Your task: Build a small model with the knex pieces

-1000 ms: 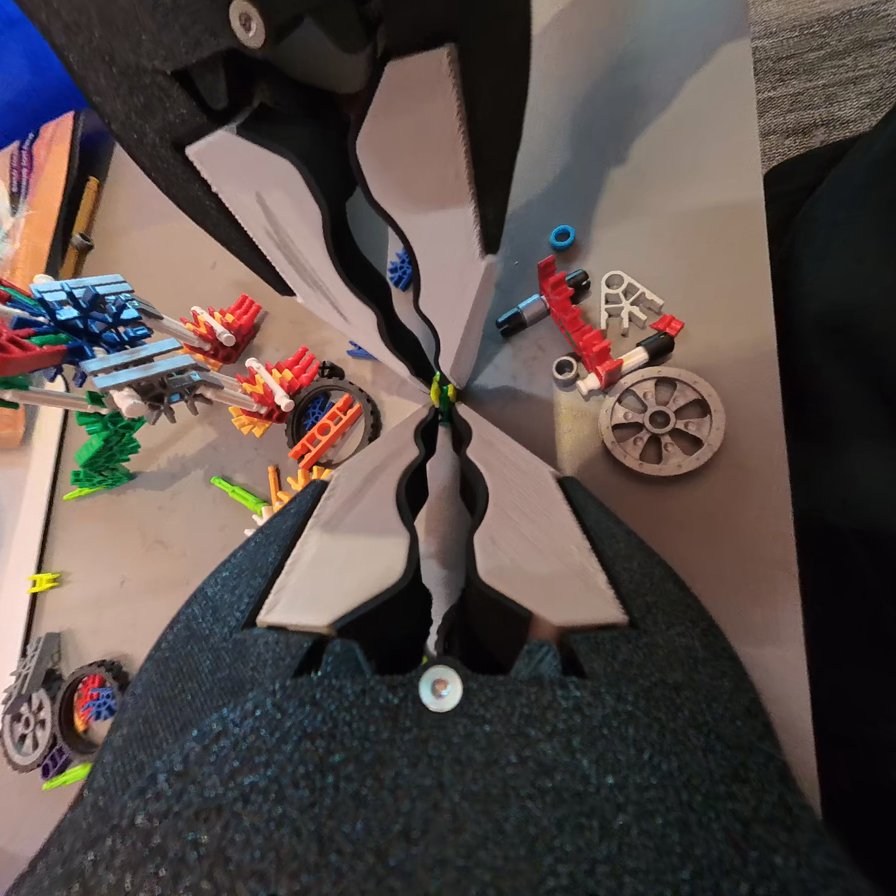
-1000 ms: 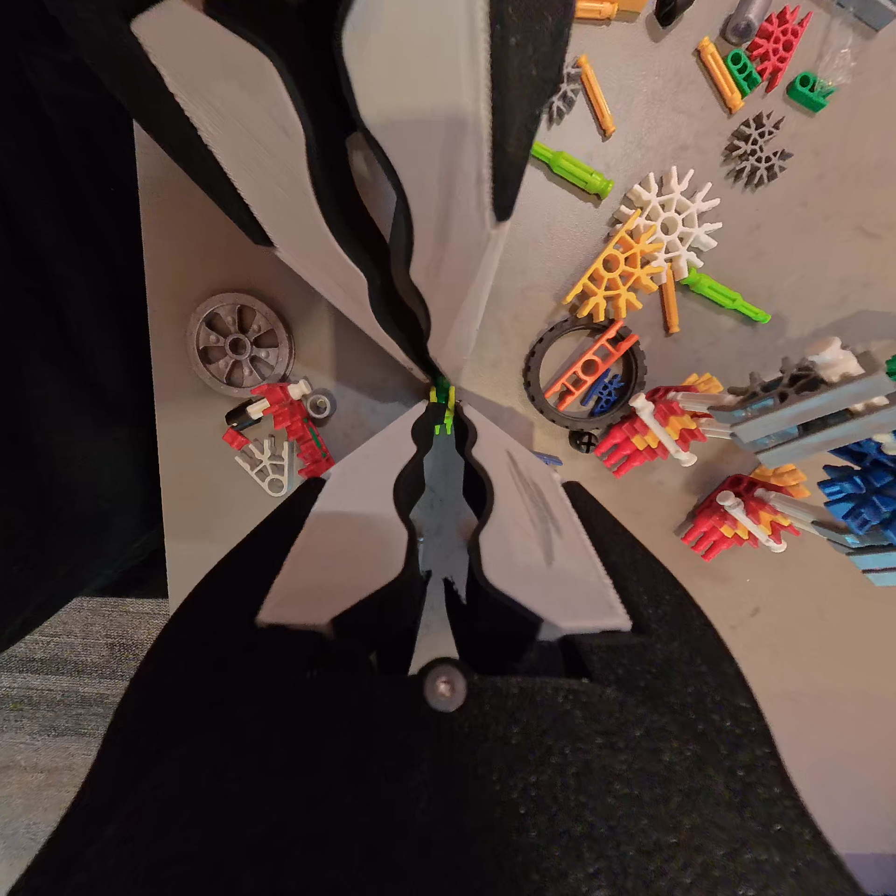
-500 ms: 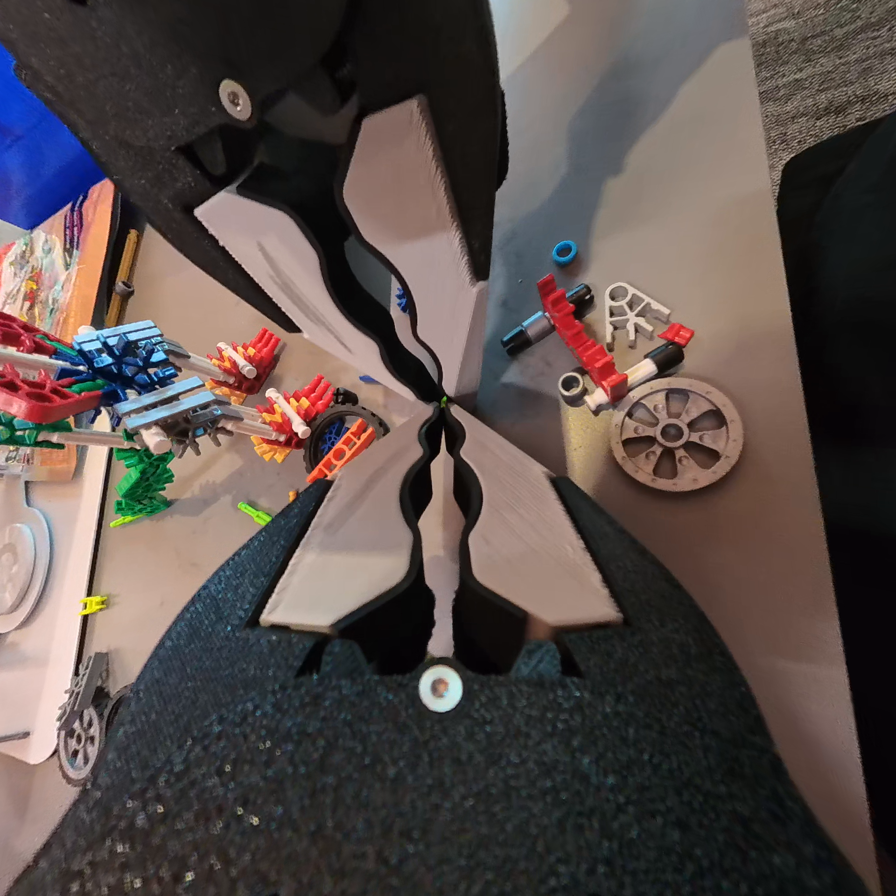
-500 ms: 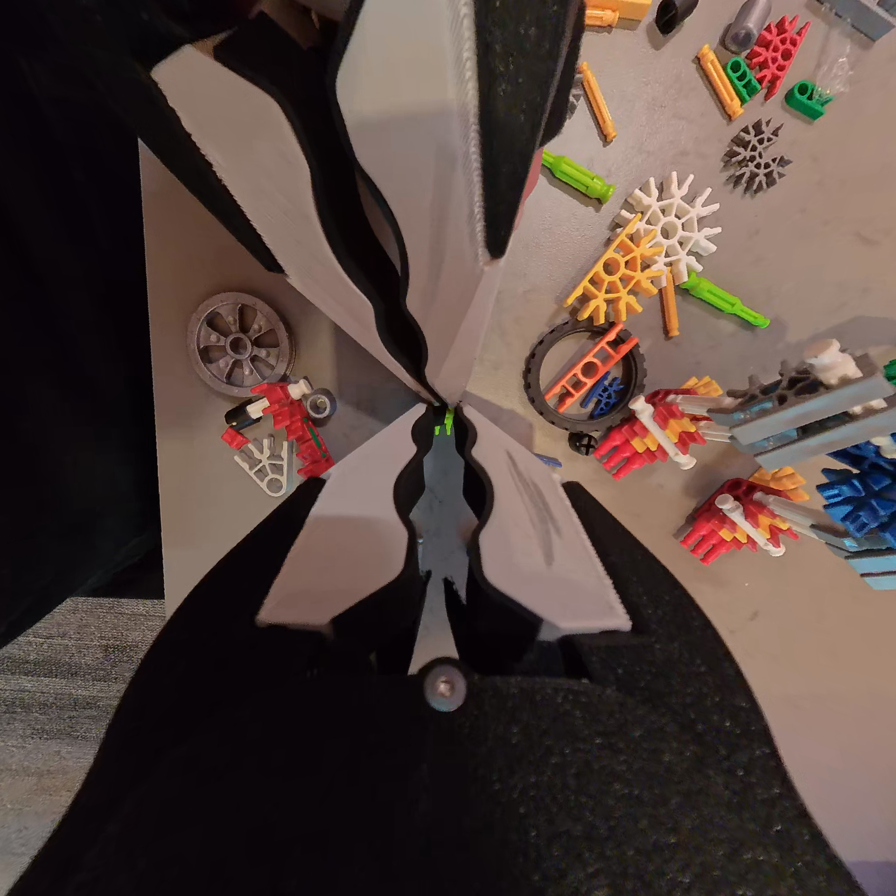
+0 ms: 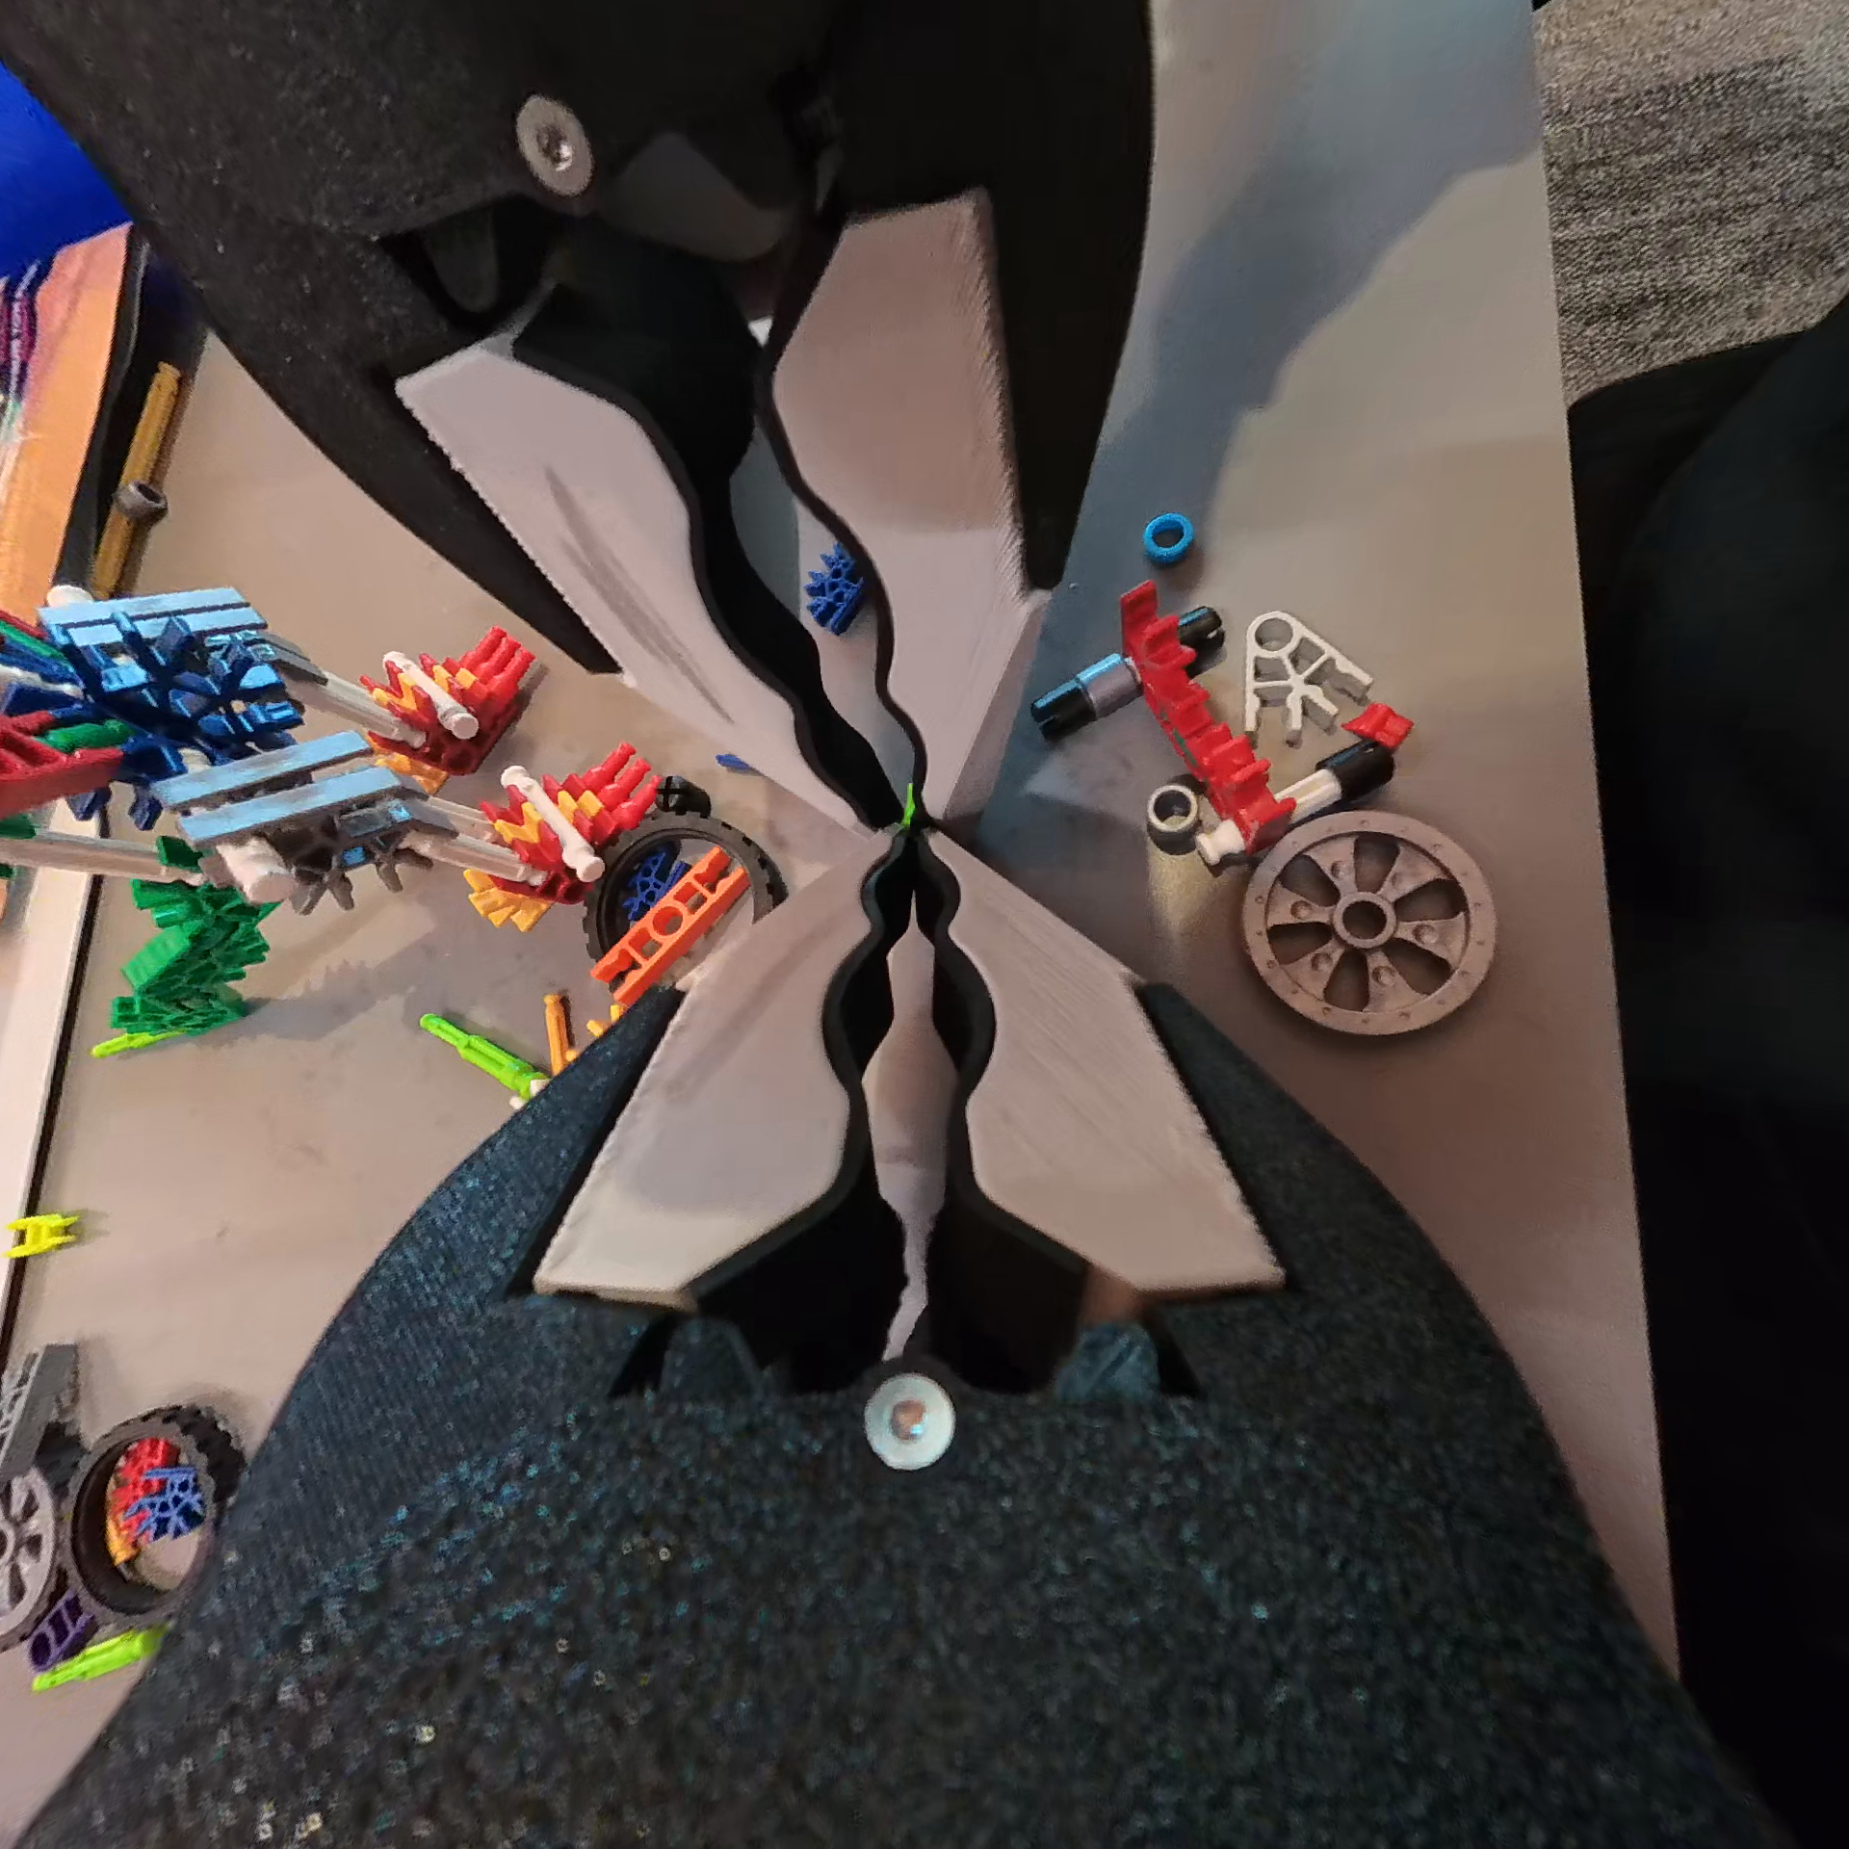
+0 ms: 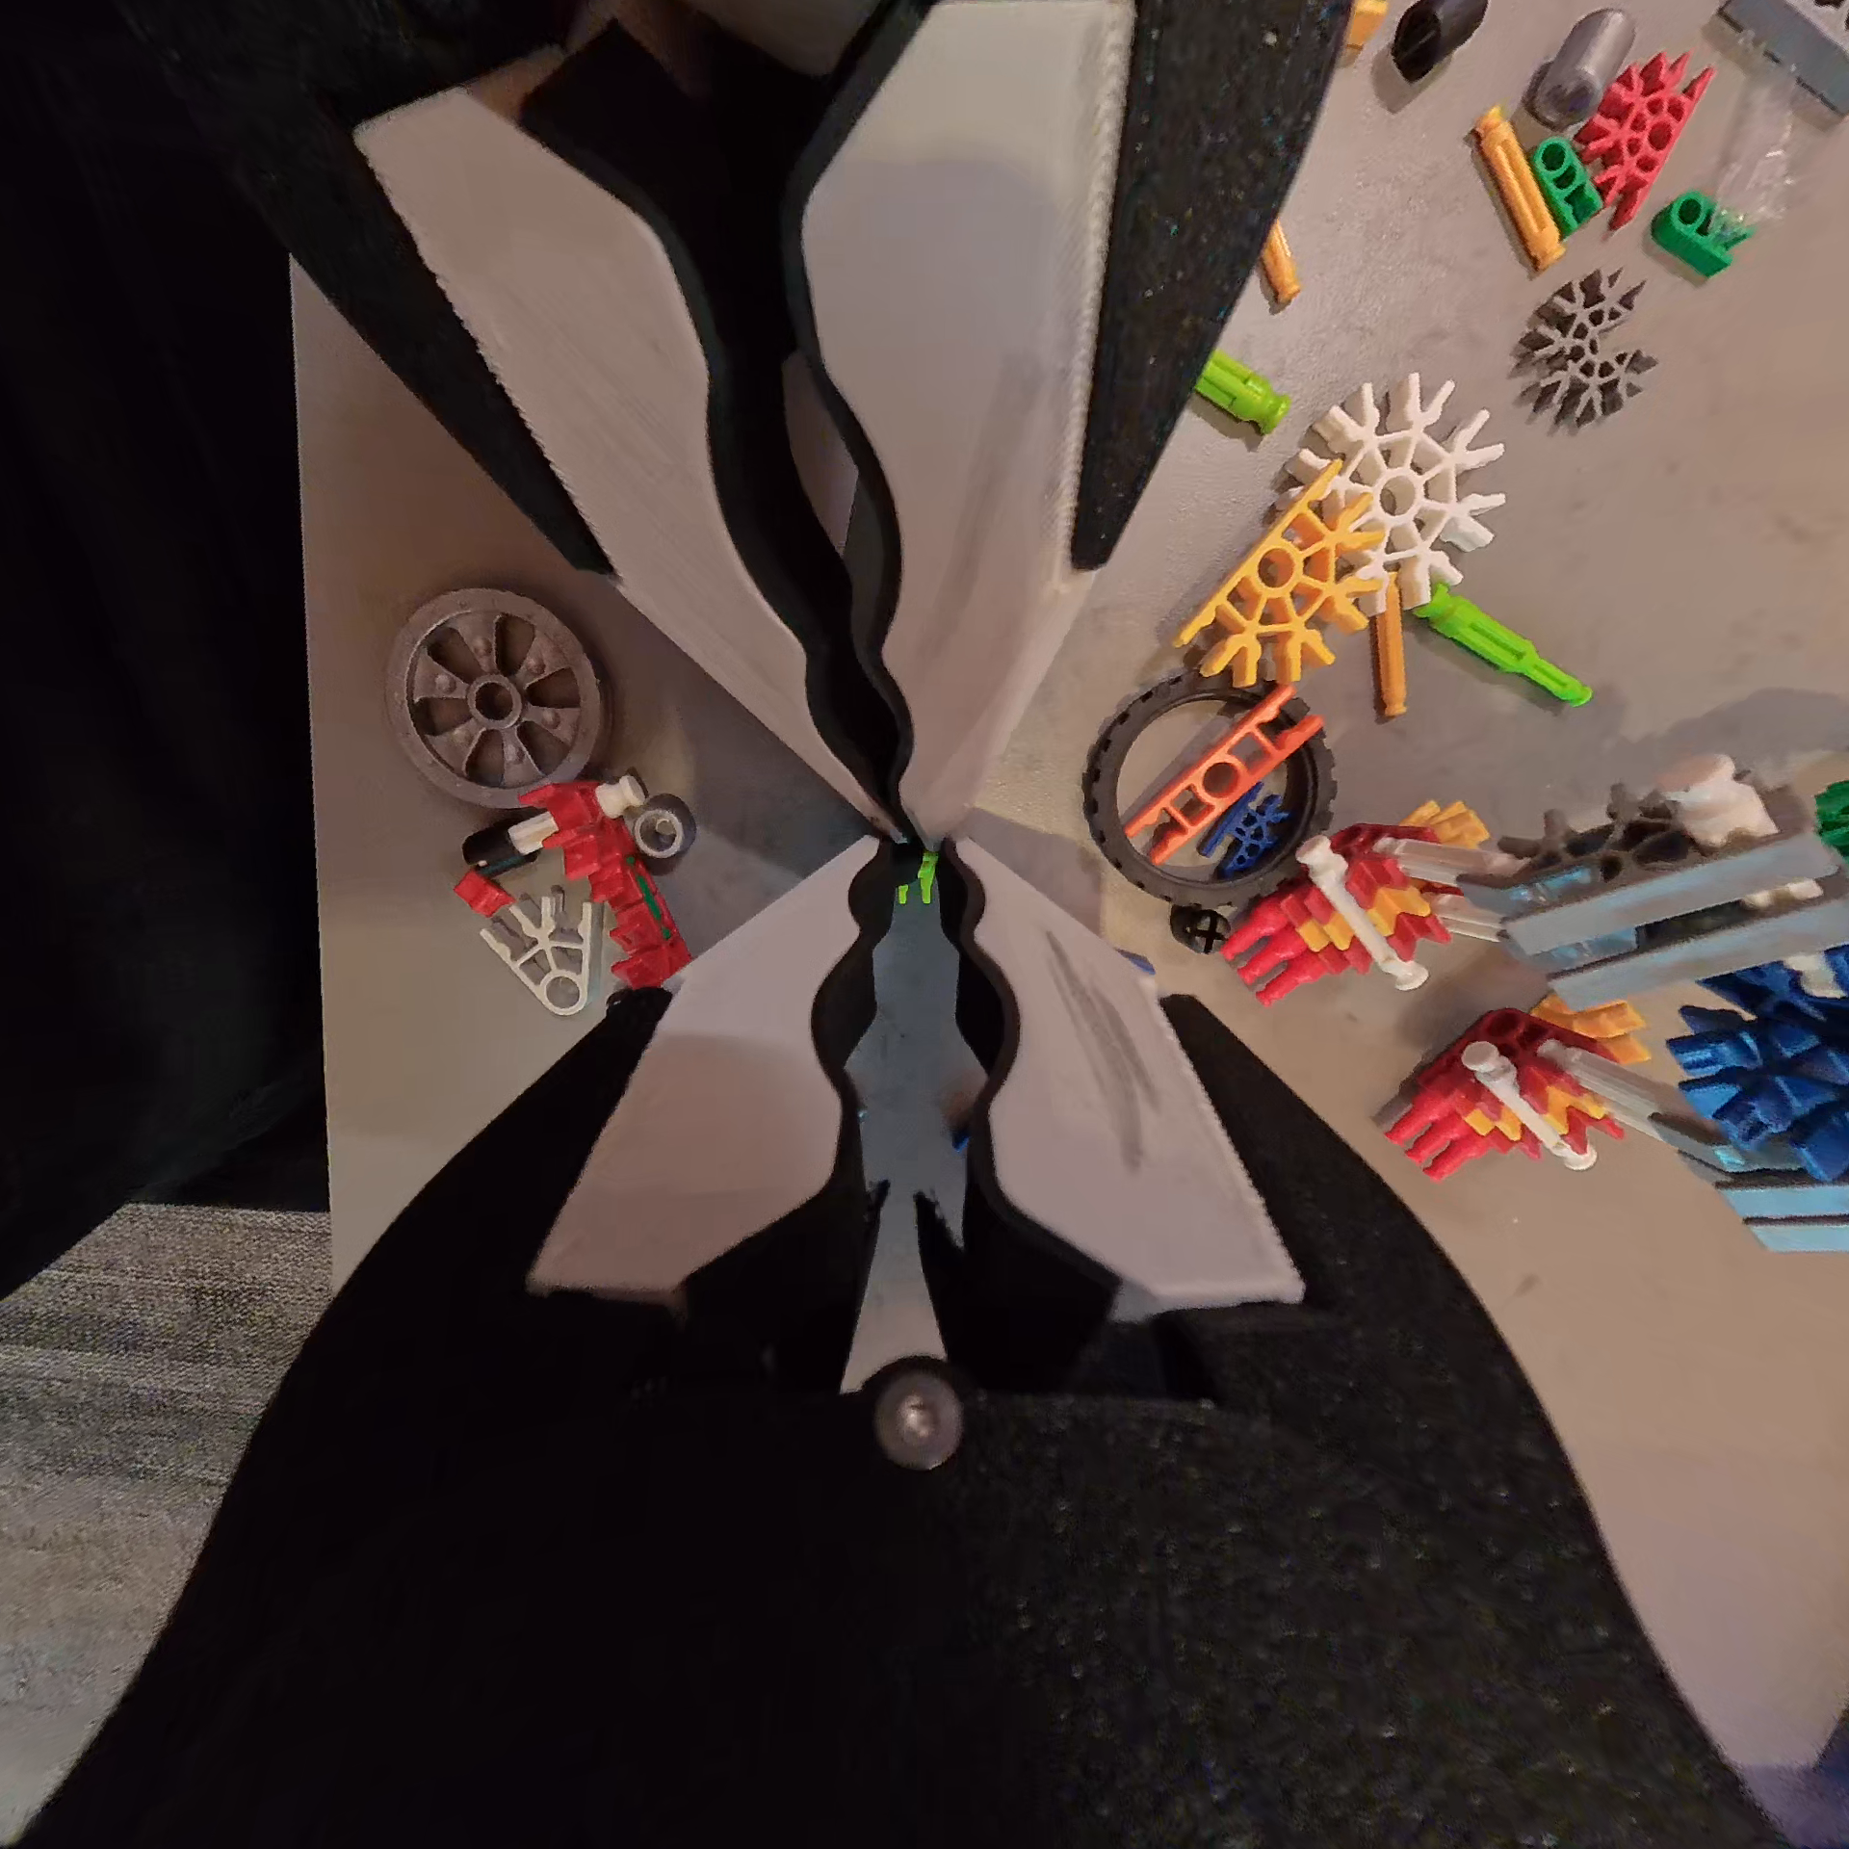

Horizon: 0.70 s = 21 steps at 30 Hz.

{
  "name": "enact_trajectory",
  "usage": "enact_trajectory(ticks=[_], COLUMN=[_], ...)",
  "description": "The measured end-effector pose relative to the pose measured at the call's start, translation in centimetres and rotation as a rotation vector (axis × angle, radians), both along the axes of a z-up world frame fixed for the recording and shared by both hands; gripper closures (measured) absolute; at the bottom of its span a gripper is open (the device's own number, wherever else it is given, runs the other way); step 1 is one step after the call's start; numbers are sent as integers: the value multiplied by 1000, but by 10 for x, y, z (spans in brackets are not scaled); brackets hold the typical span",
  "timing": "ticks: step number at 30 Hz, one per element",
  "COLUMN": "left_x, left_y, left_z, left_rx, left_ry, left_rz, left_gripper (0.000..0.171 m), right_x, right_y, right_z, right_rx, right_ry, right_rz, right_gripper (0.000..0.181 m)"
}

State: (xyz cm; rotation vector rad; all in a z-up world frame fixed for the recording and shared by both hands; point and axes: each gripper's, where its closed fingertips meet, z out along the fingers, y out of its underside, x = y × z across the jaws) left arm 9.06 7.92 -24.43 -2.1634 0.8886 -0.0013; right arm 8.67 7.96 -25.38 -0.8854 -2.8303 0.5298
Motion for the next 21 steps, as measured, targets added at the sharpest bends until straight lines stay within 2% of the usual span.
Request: enact_trajectory(ticks=[4, 11, 15, 21], left_x=[0, -1, -5, -5], left_y=[0, 2, 1, 1], left_z=[0, -1, -4, -4], left_rx=[-6, 0, -5, 2], left_ry=[-16, -16, 12, 55], left_rz=[2, 11, 21, 23], left_gripper=[171, 171, 171, 171], right_x=[0, -1, -1, -1], right_y=[0, 0, 0, 3], right_z=[0, 1, 5, 10], right_rx=[-46, -93, -162, -160], right_ry=[3, 108, 151, 192], right_rz=[-9, -83, -125, -137], right_gripper=[174, 171, 172, 181])
